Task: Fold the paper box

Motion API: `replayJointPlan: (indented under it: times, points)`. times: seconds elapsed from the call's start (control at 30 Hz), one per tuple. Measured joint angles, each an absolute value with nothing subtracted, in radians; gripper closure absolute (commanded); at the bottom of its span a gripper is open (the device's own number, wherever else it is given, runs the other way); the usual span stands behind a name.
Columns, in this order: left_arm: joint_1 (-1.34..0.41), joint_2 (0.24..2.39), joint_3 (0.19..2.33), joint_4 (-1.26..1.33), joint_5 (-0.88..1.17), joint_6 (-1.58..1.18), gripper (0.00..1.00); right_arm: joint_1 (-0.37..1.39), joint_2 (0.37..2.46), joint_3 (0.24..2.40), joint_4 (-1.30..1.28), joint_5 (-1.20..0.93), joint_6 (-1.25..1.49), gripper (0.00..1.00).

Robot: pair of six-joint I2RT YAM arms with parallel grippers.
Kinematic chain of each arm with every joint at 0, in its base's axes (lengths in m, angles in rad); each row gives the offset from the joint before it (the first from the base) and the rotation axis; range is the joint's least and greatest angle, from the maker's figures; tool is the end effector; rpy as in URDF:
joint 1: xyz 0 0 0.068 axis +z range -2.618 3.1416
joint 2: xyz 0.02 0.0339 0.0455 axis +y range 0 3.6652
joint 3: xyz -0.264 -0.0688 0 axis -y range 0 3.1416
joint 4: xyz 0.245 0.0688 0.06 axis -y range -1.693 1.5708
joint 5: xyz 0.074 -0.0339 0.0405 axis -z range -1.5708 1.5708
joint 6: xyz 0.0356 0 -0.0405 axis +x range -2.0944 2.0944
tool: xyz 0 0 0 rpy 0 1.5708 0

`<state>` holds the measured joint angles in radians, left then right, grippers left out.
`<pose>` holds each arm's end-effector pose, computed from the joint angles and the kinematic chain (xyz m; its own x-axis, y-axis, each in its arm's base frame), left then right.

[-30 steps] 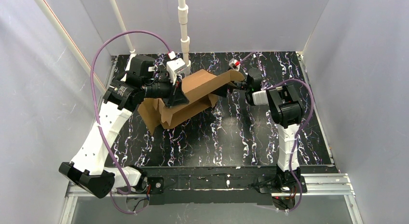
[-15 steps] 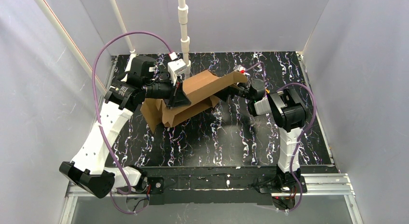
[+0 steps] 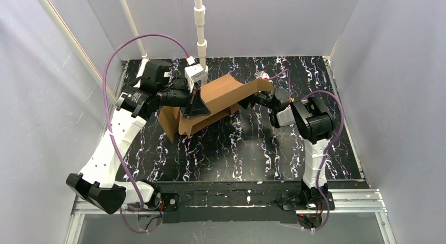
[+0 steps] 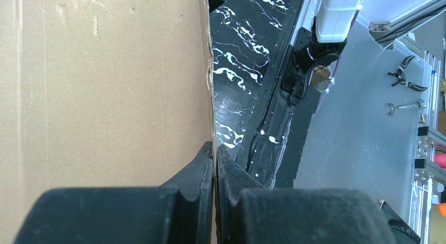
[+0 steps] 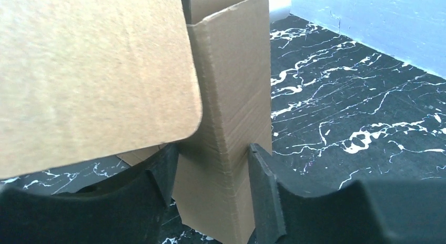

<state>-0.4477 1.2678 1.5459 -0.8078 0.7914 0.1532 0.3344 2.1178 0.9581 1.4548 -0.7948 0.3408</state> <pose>0.2106 -0.1292 0.4404 -0.3193 0.2723 -0.9077 0.9171 0.3302 -0.2235 0.3741 0.1569 0.1671 -0.0335 0.2362 -0.9711 -0.9164 0.3804 0.1242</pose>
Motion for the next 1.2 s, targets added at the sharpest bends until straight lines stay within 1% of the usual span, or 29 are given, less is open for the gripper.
replayJointPlan:
  times: [0.1,0.17,0.27,0.6,0.7,0.8,0.9,1.03,1.2]
  points:
    - [-0.448,1.280,1.546,-0.808,0.796,0.153,1.00,0.334,2.118,0.958,1.463,-0.794,0.342,0.57]
    - [-0.448,1.286,1.546,-0.808,0.799,0.152,1.00,0.334,2.119,0.958,1.464,-0.794,0.344,0.66]
    - [-0.448,1.289,1.546,-0.808,0.801,0.150,1.00,0.334,2.120,0.958,1.466,-0.794,0.341,0.77]
    - [-0.448,1.289,1.547,-0.799,0.801,0.120,1.00,0.332,2.120,0.957,1.460,-0.780,0.335,0.98]
    - [-0.447,1.289,1.547,-0.778,0.792,0.088,1.00,0.332,2.114,0.957,1.415,-0.783,0.315,0.99]
    - [-0.438,1.289,1.546,-0.732,0.775,0.012,1.00,0.332,2.061,0.958,1.252,-0.794,0.255,0.99]
    - [-0.422,1.289,1.537,-0.669,0.762,-0.101,1.00,0.329,1.956,0.981,0.964,-0.792,0.114,0.99]
    - [-0.406,1.285,1.493,-0.576,0.733,-0.269,1.00,0.318,1.854,1.067,0.557,-0.771,-0.081,0.99]
    - [-0.384,1.285,1.438,-0.504,0.663,-0.445,1.00,0.295,1.806,1.153,0.146,-0.736,-0.238,0.99]
